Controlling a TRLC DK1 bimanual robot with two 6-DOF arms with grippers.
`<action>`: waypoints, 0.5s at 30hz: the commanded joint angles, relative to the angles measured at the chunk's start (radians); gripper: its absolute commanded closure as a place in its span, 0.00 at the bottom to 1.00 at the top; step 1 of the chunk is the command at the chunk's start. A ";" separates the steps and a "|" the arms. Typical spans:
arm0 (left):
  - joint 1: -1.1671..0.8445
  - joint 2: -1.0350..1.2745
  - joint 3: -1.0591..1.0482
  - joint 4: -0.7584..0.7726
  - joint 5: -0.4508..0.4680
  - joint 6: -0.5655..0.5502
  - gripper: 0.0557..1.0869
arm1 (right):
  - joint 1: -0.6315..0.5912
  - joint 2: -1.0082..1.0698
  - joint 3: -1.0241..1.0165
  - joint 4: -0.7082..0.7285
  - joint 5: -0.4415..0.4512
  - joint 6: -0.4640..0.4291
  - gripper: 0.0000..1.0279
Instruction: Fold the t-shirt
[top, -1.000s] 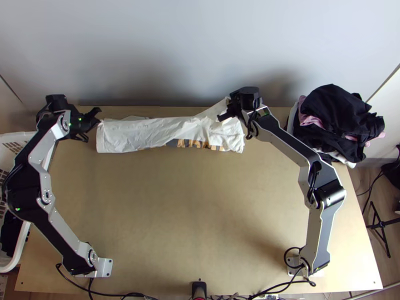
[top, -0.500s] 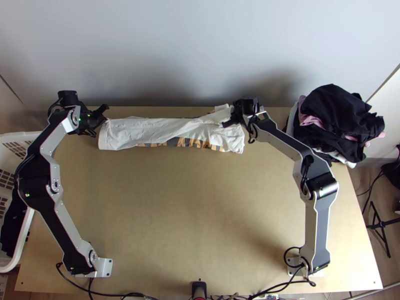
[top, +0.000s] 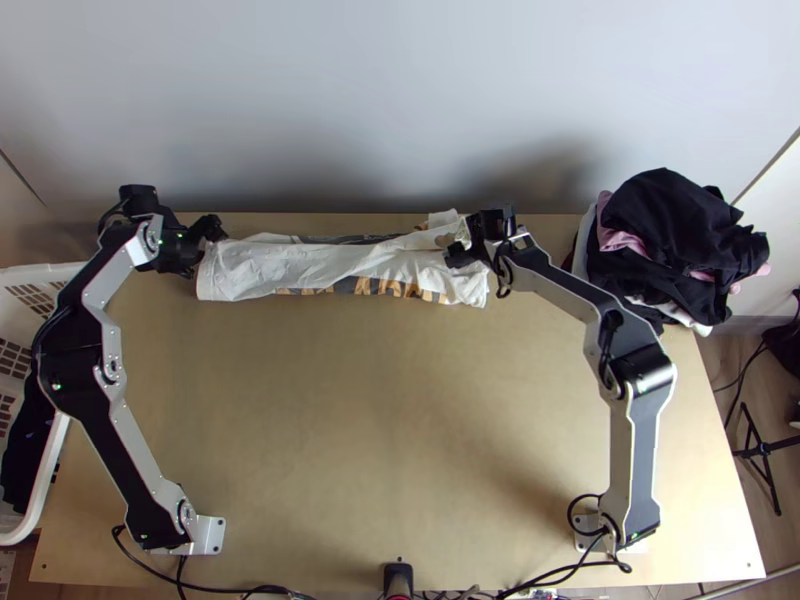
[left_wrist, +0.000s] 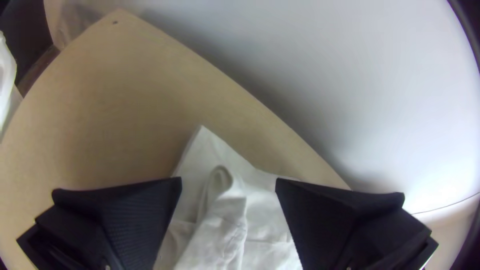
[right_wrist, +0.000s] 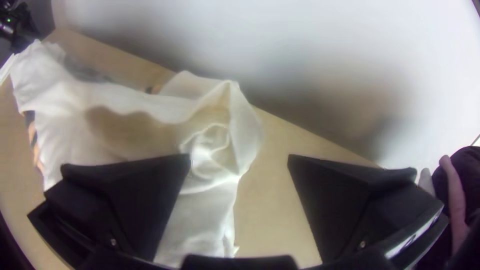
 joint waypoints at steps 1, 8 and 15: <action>0.032 -0.063 -0.039 -0.022 0.046 0.012 0.05 | 0.043 -0.211 -0.163 -0.001 -0.005 0.014 0.04; 0.051 -0.093 -0.123 -0.014 0.097 0.053 0.05 | 0.168 -0.536 -0.374 -0.035 -0.007 0.030 0.04; 0.042 -0.106 -0.162 -0.014 0.121 0.067 0.05 | 0.260 -0.751 -0.373 -0.233 -0.005 0.089 0.04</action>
